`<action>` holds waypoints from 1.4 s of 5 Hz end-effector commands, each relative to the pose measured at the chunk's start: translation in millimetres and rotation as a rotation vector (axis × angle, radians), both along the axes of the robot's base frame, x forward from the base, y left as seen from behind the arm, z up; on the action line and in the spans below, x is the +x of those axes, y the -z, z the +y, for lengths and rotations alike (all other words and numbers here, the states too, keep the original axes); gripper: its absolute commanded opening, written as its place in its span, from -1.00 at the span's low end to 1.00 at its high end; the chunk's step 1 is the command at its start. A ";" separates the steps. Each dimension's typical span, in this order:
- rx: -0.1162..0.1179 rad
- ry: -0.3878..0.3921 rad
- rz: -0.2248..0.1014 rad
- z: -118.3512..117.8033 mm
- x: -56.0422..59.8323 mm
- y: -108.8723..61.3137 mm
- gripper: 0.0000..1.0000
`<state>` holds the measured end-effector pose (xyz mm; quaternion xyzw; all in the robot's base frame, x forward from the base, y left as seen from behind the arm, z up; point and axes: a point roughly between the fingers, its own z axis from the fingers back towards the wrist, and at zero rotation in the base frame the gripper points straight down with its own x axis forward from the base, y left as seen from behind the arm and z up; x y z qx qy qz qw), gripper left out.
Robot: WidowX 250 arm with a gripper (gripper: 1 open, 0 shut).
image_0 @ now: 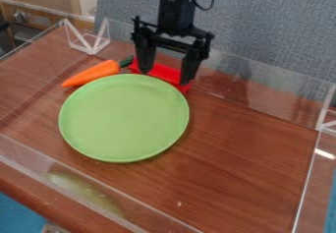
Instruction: Put the red object on the green plate
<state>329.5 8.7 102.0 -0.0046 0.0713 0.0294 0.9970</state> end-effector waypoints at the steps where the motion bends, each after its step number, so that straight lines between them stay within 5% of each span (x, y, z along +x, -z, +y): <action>1: 0.003 -0.001 -0.056 2.9 11.8 -5.4 1.00; 4: 0.000 -0.024 -0.040 -2.0 33.5 22.2 1.00; 7: 0.009 -0.218 -0.021 -9.3 41.8 46.0 1.00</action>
